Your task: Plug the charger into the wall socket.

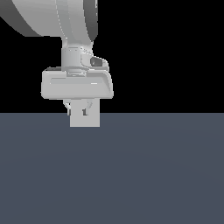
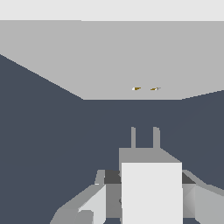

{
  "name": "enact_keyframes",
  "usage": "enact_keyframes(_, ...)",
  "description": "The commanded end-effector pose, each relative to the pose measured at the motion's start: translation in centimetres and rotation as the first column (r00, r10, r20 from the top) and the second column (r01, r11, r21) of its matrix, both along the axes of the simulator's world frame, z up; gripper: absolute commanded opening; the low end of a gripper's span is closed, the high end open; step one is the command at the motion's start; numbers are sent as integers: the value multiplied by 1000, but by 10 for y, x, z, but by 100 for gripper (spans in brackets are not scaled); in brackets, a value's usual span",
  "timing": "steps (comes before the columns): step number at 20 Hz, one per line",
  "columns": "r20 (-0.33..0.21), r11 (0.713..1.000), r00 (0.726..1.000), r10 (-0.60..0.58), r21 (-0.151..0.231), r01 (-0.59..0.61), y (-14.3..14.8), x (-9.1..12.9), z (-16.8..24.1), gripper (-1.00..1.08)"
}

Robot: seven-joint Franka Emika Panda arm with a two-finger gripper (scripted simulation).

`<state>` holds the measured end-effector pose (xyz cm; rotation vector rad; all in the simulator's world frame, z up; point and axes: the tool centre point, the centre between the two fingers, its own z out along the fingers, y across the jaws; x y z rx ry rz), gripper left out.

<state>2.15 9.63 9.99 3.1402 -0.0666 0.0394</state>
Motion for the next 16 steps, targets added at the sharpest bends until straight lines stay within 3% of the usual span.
enact_keyframes(1, 0, 1000, 1000, 0, 0, 0, 0, 7, 0, -100)
enact_keyframes(9, 0, 1000, 1000, -1, 0, 1, -2, 33, 0, -100)
enact_keyframes(16, 0, 1000, 1000, -2, 0, 2, -2, 40, 0, -100)
